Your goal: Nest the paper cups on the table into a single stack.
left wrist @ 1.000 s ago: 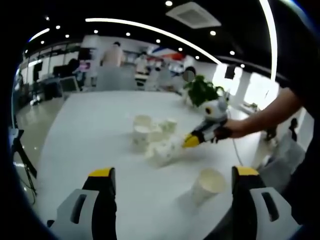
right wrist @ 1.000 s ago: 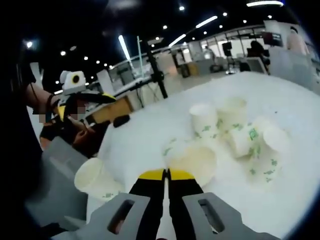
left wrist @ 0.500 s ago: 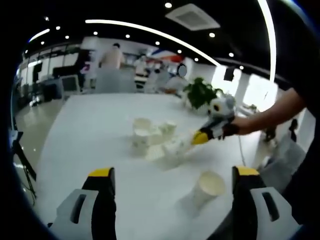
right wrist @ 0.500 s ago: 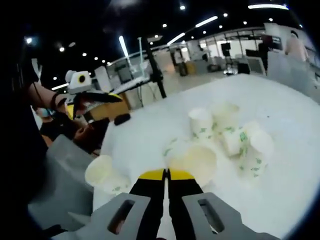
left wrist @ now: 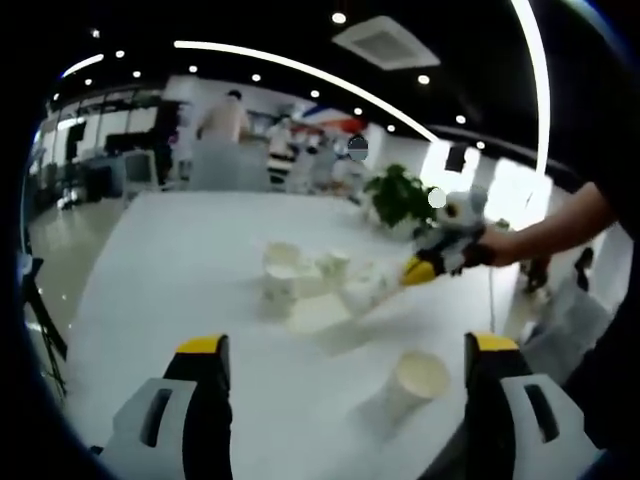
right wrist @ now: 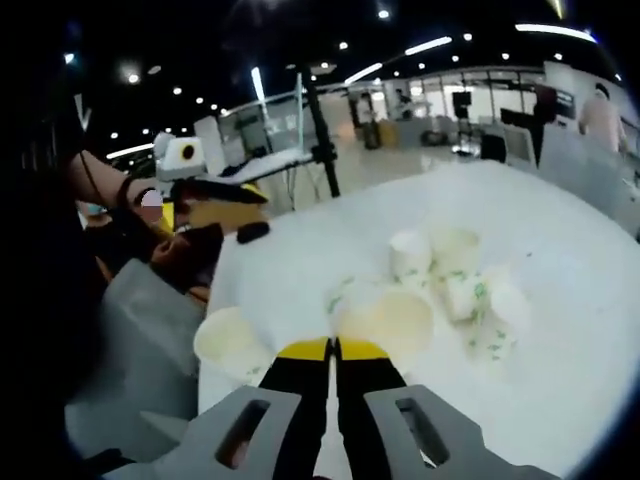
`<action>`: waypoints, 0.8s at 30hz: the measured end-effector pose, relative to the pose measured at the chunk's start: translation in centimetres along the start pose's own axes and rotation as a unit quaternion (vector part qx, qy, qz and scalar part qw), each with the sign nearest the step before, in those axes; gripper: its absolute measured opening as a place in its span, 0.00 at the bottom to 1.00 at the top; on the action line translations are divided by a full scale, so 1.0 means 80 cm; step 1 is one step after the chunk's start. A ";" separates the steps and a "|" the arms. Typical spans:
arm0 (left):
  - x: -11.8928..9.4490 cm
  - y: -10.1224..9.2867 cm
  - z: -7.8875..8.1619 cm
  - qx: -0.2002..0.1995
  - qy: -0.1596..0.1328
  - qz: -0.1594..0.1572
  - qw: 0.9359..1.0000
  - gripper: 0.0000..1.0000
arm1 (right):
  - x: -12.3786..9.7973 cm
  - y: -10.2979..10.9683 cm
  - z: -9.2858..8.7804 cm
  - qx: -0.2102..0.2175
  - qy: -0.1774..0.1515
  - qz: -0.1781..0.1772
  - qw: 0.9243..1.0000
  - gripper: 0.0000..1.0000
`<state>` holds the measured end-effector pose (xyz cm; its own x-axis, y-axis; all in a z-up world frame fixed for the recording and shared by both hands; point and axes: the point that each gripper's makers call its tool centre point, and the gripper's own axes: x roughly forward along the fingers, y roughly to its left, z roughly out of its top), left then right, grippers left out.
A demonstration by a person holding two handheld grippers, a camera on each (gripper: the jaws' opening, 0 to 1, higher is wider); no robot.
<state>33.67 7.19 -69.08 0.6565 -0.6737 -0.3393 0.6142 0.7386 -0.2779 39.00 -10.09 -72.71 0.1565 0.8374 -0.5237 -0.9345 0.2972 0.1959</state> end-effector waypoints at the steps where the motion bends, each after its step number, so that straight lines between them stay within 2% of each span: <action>1: 0.000 0.000 0.001 0.001 -0.001 -0.001 1.000 0.97 | -0.002 0.002 0.003 -0.002 -0.001 -0.001 1.000 0.00; 13: 0.000 0.004 0.002 0.004 -0.002 -0.007 1.000 0.97 | -0.036 0.020 0.032 -0.018 -0.017 -0.017 1.000 0.00; 17: -0.002 0.007 0.004 0.005 -0.007 -0.007 1.000 0.97 | -0.053 0.022 0.041 -0.032 -0.009 -0.030 0.999 0.00; 21: -0.002 0.007 0.003 0.005 -0.006 -0.010 1.000 0.97 | -0.067 0.024 0.056 -0.027 -0.005 -0.037 0.999 0.00; 24: -0.003 0.007 0.004 0.004 -0.008 -0.011 1.000 0.97 | -0.078 0.030 0.061 -0.061 0.027 -0.037 0.997 0.00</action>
<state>34.04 7.76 -68.90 0.6506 -0.6896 -0.3181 0.6318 0.7239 -0.2771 37.35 -12.37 -64.90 0.2122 0.7880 -0.5779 -0.9536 0.2961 0.0537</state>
